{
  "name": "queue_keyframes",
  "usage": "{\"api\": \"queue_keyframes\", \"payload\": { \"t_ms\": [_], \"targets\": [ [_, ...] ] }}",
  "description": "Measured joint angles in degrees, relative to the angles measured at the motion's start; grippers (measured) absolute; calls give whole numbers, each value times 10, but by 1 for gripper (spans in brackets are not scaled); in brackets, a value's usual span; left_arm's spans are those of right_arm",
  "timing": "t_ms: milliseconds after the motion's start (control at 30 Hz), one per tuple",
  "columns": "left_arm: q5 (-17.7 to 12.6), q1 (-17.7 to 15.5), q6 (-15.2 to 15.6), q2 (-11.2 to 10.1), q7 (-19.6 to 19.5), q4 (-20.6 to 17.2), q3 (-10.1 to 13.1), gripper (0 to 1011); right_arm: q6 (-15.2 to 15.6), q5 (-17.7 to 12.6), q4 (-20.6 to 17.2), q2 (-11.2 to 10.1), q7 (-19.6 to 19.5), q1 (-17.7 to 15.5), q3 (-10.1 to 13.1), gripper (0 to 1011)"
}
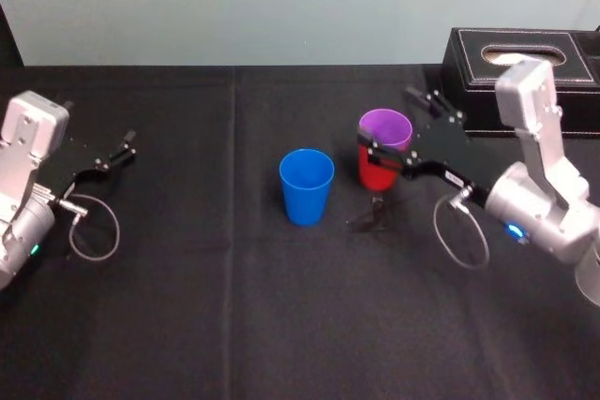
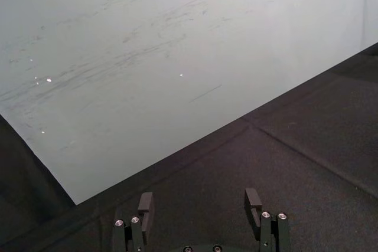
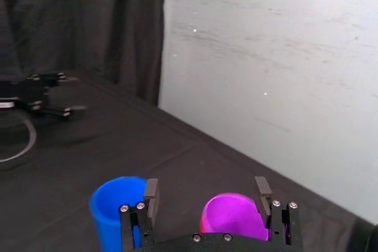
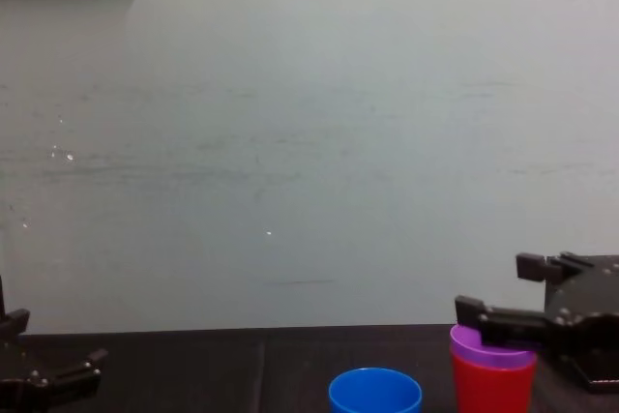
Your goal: Stack the three plastic cups sequentially using one hand.
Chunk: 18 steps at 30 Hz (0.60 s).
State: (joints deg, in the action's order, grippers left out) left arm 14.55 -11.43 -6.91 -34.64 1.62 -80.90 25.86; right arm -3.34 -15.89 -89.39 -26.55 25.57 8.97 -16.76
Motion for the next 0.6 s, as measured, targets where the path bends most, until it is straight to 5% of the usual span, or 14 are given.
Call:
{"api": "queue_keyframes", "payload": {
  "t_ms": [267,600],
  "targets": [
    [0,0,0,0,0,0,0,1005,-10,-18,-46,-33,20,-69,3,1003],
    [0,0,0,0,0,0,0,1004,-34,-4,-22,-34,33,-93,-27,1003]
  ]
}}
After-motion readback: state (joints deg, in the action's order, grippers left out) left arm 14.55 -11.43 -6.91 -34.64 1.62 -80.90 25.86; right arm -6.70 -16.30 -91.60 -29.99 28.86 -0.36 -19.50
